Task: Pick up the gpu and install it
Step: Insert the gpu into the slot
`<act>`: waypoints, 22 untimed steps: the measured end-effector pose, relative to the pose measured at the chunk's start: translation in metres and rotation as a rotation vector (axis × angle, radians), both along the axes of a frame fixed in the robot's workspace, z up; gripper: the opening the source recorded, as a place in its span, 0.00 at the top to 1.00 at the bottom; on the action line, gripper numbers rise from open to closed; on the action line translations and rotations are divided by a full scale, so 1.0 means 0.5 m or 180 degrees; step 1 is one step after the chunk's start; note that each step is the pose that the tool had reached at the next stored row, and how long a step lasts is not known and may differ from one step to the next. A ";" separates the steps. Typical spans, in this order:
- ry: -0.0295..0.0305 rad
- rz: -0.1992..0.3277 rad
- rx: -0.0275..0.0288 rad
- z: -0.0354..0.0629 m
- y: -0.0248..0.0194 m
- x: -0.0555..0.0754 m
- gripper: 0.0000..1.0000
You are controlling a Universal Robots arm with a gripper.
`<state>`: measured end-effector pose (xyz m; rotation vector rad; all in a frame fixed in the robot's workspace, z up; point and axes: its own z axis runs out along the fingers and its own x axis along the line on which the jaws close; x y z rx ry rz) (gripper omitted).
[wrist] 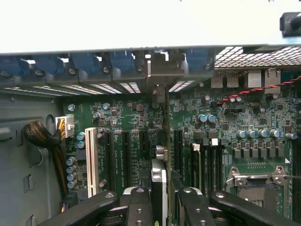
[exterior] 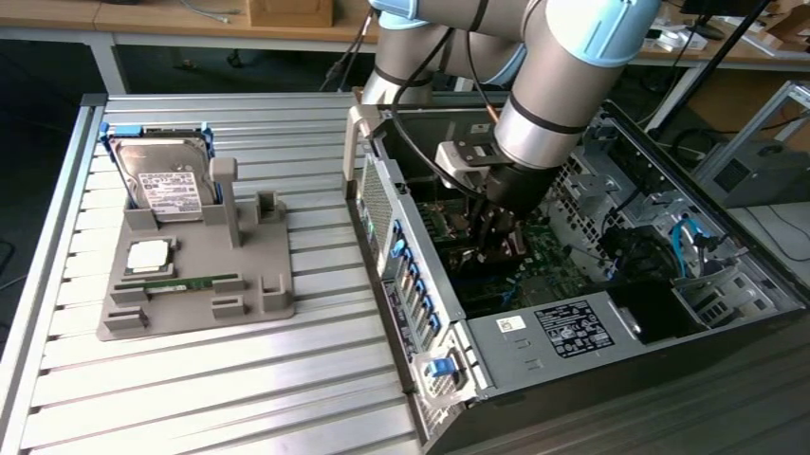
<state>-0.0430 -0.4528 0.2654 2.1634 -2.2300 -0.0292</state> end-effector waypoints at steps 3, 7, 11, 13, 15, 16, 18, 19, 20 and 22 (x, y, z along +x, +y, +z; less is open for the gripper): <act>0.0000 0.0000 0.0018 0.000 -0.0001 0.000 0.73; 0.0000 0.0000 0.0114 0.000 -0.0007 0.000 0.73; 0.0000 -0.0007 0.0118 0.000 -0.0024 0.000 0.73; 0.0000 -0.0012 0.0119 0.000 -0.0032 0.000 0.73; 0.0000 -0.0015 0.0116 0.000 -0.0034 0.000 0.73; 0.0000 -0.0017 0.0112 0.000 -0.0035 0.000 0.73; 0.0000 -0.0020 0.0102 0.000 -0.0039 0.000 0.73; 0.0000 -0.0021 0.0098 0.000 -0.0039 0.000 0.73; -0.0001 -0.0023 0.0095 0.000 -0.0040 0.000 0.73; -0.0001 -0.0030 0.0088 0.000 -0.0040 0.000 0.73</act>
